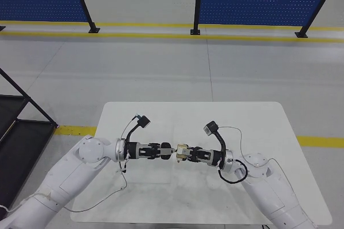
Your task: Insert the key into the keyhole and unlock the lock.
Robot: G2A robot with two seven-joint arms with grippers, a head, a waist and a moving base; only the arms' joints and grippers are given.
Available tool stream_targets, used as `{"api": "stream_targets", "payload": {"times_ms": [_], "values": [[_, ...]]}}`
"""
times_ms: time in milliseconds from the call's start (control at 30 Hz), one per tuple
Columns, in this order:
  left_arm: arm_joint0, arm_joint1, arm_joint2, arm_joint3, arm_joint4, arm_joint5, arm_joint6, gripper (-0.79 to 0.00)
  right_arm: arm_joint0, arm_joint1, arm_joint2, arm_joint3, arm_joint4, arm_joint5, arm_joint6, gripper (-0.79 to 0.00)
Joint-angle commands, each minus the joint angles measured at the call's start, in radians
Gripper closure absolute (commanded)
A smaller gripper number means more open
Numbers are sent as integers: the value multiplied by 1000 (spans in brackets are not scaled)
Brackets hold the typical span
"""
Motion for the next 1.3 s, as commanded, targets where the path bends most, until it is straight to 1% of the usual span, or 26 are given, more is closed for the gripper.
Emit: {"api": "stream_targets", "payload": {"times_ms": [0,167,300,533,767,1133,1267], "values": [[-3,-2,1,4,-1,-5,-7,0,0,0,0,0,0,0,0,0],[-9,-7,1,14,6,-26,-21,0,0,0,0,0,0,0,0,0],[-9,-11,-2,20,21,-60,-16,0,0,0,0,0,0,0,0,0],[-7,-15,-8,20,62,-92,-5,0,0,0,0,0,0,0,0,0],[0,-18,-19,13,135,-136,31,0,0,0,0,0,0,0,0,0],[25,-21,-39,-11,254,-235,101,0,0,0,0,0,0,0,0,0],[32,-21,-46,-14,279,-250,118,0,0,0,0,0,0,0,0,0]]}}
